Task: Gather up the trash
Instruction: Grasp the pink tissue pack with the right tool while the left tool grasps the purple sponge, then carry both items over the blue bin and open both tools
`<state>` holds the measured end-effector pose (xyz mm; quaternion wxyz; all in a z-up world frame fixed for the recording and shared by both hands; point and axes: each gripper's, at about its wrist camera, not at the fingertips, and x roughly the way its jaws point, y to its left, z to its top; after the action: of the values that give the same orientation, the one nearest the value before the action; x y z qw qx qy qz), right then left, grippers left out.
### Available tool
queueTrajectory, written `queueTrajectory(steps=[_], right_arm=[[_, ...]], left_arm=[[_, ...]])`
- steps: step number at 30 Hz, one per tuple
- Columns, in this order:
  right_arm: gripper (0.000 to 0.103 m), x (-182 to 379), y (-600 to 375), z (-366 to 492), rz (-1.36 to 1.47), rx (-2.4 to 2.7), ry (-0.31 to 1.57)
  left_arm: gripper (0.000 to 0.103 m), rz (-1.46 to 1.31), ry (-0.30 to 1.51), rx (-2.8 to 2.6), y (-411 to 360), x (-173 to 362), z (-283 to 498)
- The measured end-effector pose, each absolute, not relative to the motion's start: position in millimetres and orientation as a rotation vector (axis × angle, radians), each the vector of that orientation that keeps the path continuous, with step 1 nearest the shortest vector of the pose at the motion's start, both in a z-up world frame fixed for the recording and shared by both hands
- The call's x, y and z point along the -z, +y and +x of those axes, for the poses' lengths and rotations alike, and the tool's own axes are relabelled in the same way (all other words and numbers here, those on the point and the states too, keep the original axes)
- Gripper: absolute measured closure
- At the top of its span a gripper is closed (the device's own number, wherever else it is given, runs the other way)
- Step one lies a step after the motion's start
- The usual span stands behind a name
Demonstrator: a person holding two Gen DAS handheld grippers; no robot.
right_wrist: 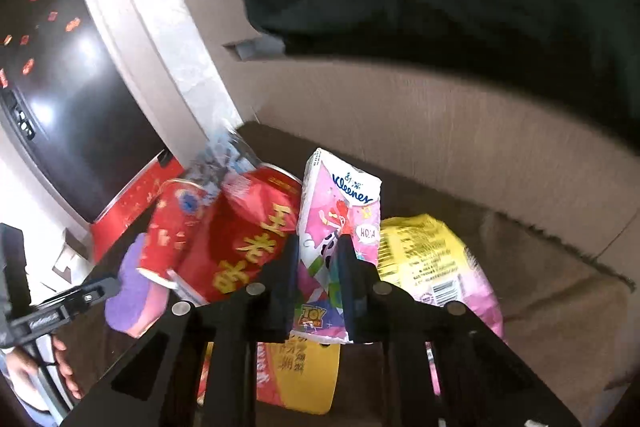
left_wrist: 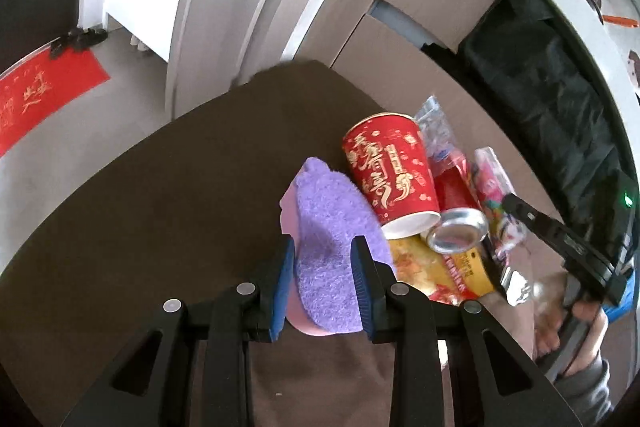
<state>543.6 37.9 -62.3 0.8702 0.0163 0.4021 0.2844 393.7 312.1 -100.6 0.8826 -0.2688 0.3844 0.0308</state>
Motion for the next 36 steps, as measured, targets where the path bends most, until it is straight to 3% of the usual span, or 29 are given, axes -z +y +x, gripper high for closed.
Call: queueTrajectory(steps=[14, 19, 25, 31, 36], right_arm=[[0.087, 28.4, -4.8, 475.2, -0.029, -0.617, 0.777], [0.087, 23.0, -16.4, 455.1, -0.015, -0.641, 0.764], [0.087, 4.5, -27.7, 425.6, -0.031, -0.67, 0.697], [0.087, -20.1, -67.7, 403.2, 0.034, -0.643, 0.636], [0.087, -36.8, -124.6, 377.4, 0.061, -0.564, 0.591]], left_arm=[[0.039, -0.334, 0.931, -0.204, 263.5, 109.8, 449.4], [0.041, -0.463, 0.864, -0.208, 280.3, 103.8, 439.6], [0.041, -0.335, 0.732, -0.219, 264.3, 47.9, 393.0], [0.041, -0.241, 0.661, -0.018, 176.3, -15.1, 367.0], [0.041, -0.18, 0.665, 0.165, 79.9, -25.9, 365.1]])
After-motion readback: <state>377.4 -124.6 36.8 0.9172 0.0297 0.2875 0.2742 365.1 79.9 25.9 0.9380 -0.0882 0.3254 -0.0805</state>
